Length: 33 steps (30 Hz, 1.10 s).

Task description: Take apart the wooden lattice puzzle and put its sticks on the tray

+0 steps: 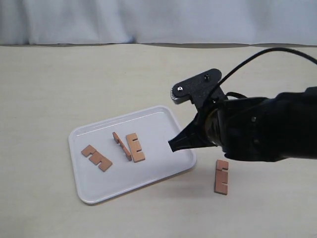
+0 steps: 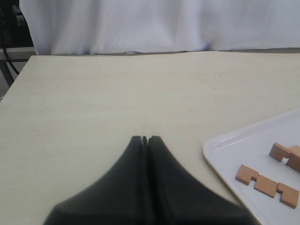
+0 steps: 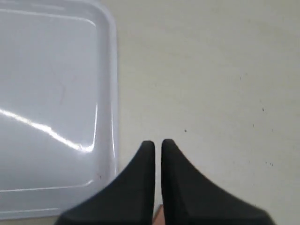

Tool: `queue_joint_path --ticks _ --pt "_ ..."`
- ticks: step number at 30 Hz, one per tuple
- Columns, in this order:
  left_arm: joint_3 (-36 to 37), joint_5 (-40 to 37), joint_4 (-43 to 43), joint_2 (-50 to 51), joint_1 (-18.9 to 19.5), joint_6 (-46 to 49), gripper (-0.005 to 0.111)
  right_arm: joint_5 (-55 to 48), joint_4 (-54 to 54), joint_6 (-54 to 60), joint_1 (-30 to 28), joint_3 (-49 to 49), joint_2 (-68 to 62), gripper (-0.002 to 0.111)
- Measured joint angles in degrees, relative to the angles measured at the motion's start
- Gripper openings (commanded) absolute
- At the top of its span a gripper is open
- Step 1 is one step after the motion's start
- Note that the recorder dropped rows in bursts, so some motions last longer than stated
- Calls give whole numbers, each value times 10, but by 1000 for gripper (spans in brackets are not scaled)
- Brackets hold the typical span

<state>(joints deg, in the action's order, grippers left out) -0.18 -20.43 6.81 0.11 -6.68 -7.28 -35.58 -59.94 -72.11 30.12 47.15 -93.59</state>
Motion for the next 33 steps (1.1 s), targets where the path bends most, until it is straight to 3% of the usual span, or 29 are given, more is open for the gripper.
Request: queue_joint_path --ticks 7,14,17,24,33 --pt "0 0 0 0 0 0 0 1 60 12 -29 20 -18 8" --pt "0 0 0 0 0 0 0 -8 231 135 -70 20 -37 43" --pt "0 0 0 0 0 0 0 -8 285 186 -71 20 -39 51" --pt "0 0 0 0 0 0 0 -6 306 190 -79 2 -42 51" --pt "0 0 0 0 0 0 0 81 290 125 -118 -32 -82 51"
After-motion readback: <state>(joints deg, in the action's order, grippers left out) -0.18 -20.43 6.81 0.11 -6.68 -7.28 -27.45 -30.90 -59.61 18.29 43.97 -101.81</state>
